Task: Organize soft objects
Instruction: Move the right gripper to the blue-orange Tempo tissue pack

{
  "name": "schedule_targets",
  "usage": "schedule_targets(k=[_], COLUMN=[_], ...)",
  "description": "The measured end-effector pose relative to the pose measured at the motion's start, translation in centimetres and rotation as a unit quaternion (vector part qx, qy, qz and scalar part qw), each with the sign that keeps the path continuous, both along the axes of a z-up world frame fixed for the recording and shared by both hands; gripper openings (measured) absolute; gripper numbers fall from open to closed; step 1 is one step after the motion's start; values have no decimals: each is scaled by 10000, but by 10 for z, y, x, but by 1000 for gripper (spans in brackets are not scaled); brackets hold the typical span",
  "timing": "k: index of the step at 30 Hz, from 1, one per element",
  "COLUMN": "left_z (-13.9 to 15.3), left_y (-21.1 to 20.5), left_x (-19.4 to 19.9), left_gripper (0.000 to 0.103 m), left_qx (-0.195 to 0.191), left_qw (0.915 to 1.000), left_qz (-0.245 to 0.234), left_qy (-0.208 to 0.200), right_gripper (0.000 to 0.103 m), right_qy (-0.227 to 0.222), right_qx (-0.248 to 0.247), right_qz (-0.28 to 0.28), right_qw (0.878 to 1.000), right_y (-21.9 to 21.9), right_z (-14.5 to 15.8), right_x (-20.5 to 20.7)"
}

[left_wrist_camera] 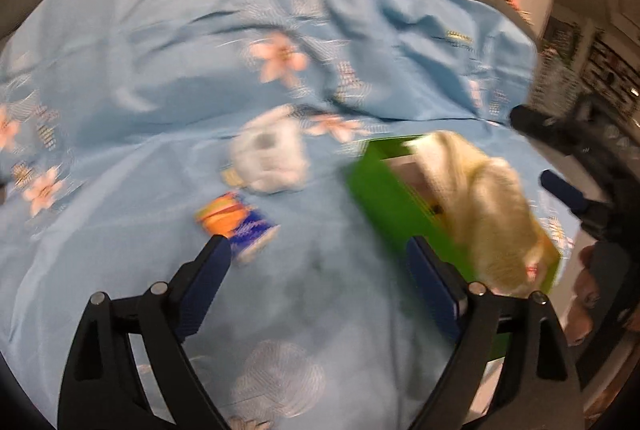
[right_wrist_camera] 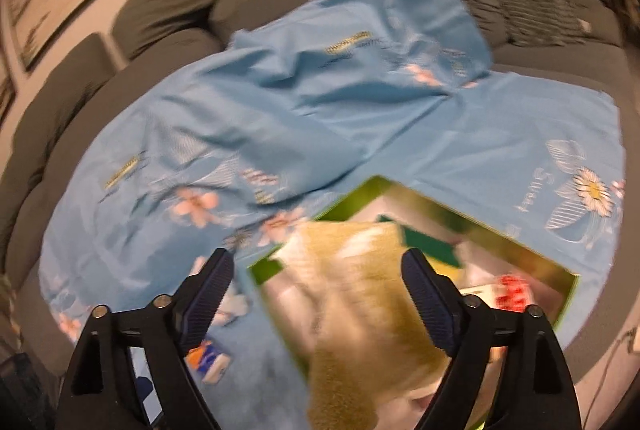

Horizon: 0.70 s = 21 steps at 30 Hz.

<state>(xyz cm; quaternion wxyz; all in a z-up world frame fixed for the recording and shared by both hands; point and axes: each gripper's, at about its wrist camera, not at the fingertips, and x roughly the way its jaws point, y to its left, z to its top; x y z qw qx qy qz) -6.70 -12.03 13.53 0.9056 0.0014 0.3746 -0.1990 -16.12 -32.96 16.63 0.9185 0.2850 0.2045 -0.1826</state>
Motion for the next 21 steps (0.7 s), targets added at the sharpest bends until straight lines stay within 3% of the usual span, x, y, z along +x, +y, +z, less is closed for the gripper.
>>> schedule_targets(k=[4,9,16,21], left_z=[-12,-35,-57,-63], left_y=[39,86,124,139], left_x=[4,11,20,24], left_gripper=[89,89,89,89], left_qx=[135,307,119,135], left_qw=[9981,9893,9795,9722], left_qz=[597,1407,1922,2206], left_qy=[92,239,598,769], right_gripper=[95,95,95,95], right_qy=[33,441,1255,1748], right_qx=[-150,-343,-661,-1018], right_qz=[659,1412,2452,2720], right_qw=[9977,9884,9590,9408], right_y=[30,73,147,176], right_z=[1,-13,-54,-83], right_x=[19,56,113,147])
